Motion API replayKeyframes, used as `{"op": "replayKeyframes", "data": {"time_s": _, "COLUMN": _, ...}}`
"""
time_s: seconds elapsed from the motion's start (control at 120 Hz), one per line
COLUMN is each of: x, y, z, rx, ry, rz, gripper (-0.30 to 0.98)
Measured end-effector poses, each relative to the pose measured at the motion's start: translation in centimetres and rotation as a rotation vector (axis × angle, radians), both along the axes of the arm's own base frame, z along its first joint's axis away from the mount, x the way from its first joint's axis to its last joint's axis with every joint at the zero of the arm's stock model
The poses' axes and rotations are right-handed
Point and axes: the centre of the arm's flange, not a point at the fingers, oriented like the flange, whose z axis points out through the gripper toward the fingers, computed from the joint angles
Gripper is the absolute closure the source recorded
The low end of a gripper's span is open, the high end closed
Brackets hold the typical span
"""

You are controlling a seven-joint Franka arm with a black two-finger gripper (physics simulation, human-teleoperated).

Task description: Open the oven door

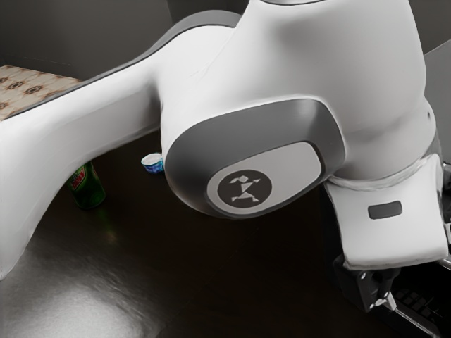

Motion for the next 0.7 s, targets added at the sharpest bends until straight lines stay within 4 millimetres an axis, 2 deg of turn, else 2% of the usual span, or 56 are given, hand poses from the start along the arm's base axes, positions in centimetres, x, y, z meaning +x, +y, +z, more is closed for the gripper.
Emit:
{"op": "replayKeyframes", "data": {"time_s": 0.125, "x": 1.1, "y": -0.8, "z": -1.2, "rx": 0.009, "ry": 0.006, "rz": -0.023, "gripper": 0.0}}
{"op": "replayKeyframes", "data": {"time_s": 0.242, "x": 1.4, "y": -1.2, "z": -1.6, "rx": 0.022, "ry": -0.009, "rz": -0.038, "gripper": 0.0}}
{"op": "replayKeyframes", "data": {"time_s": 0.367, "x": -0.8, "y": -1.0, "z": -2.8, "rx": 0.075, "ry": -0.066, "rz": -0.046, "gripper": 0.0}}
{"op": "replayKeyframes", "data": {"time_s": 0.45, "x": -1.1, "y": -0.8, "z": -3.1, "rx": 0.07, "ry": -0.103, "rz": -0.051, "gripper": 0.0}}
{"op": "replayKeyframes", "data": {"time_s": 0.567, "x": 0.0, "y": -1.1, "z": -3.4, "rx": 0.034, "ry": -0.134, "rz": -0.062, "gripper": 0.0}}
{"op": "replayKeyframes", "data": {"time_s": 0.7, "x": 1.5, "y": -1.2, "z": -4.8, "rx": 0.017, "ry": -0.127, "rz": -0.068, "gripper": 0.0}}
